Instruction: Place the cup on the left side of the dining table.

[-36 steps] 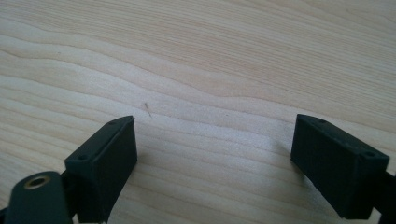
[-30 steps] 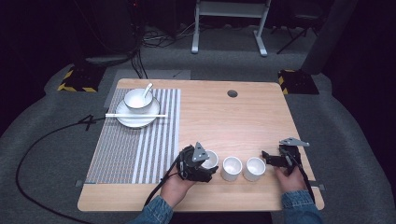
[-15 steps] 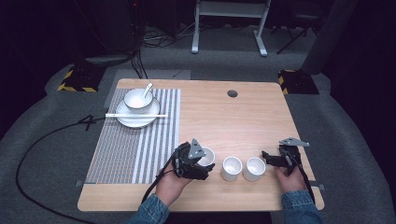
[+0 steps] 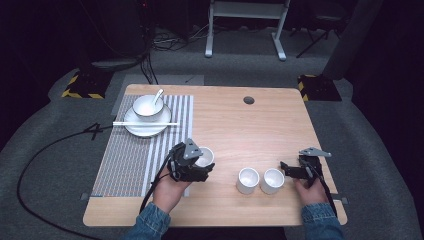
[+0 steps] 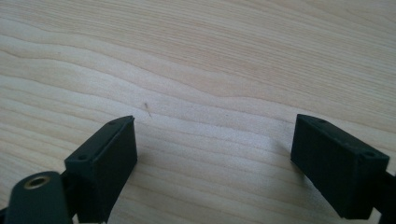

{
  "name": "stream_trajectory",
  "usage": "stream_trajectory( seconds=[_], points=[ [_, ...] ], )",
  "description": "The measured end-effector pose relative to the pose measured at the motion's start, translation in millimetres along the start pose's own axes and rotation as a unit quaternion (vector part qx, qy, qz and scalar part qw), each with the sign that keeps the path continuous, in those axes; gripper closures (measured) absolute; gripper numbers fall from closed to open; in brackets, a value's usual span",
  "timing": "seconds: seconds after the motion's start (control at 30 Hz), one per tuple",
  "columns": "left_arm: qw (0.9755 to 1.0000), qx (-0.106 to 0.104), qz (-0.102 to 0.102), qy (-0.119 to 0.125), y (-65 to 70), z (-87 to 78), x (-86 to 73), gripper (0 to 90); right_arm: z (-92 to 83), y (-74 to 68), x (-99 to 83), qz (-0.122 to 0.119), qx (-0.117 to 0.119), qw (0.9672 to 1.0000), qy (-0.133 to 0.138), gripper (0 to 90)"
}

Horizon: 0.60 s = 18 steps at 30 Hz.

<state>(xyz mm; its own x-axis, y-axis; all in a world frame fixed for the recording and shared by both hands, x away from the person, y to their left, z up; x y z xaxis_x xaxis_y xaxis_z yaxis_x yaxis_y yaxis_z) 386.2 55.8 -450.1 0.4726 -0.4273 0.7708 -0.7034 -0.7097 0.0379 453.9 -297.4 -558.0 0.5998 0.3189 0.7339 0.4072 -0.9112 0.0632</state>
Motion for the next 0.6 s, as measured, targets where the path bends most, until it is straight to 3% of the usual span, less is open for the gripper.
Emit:
stream_trajectory(
  seconds=[0.1,0.27,0.6],
  points=[
    [0.9998,0.014,-0.01,0.001,-14.9,-8.2,-0.1,27.1,0.0,0.1,0.0,0.0,0.0,1.0,0.0,14.4],
    [0.9995,0.02,-0.023,0.008,-27.4,-13.1,0.2,27.1,0.0,0.0,0.0,0.0,0.0,1.0,0.0,14.4],
    [0.9976,0.053,-0.044,0.009,-60.6,-21.1,-3.3,27.2,0.0,0.0,0.0,0.0,0.0,1.0,0.0,14.4]
  ],
)
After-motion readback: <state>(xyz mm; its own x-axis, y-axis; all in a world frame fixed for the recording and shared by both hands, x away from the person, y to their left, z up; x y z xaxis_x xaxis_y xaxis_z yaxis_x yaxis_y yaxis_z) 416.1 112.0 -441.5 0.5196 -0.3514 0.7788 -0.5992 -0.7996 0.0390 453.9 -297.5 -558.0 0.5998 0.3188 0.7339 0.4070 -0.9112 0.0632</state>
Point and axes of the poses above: each handheld gripper's, and its own axes: z roughly forward along the jaws, x roughly out of its top, y roughly to its right, the point moved 8 cm from there along z, roughly forward along the jaws, and after that the axes turned 4 degrees about -z, right-handed, at the moved point
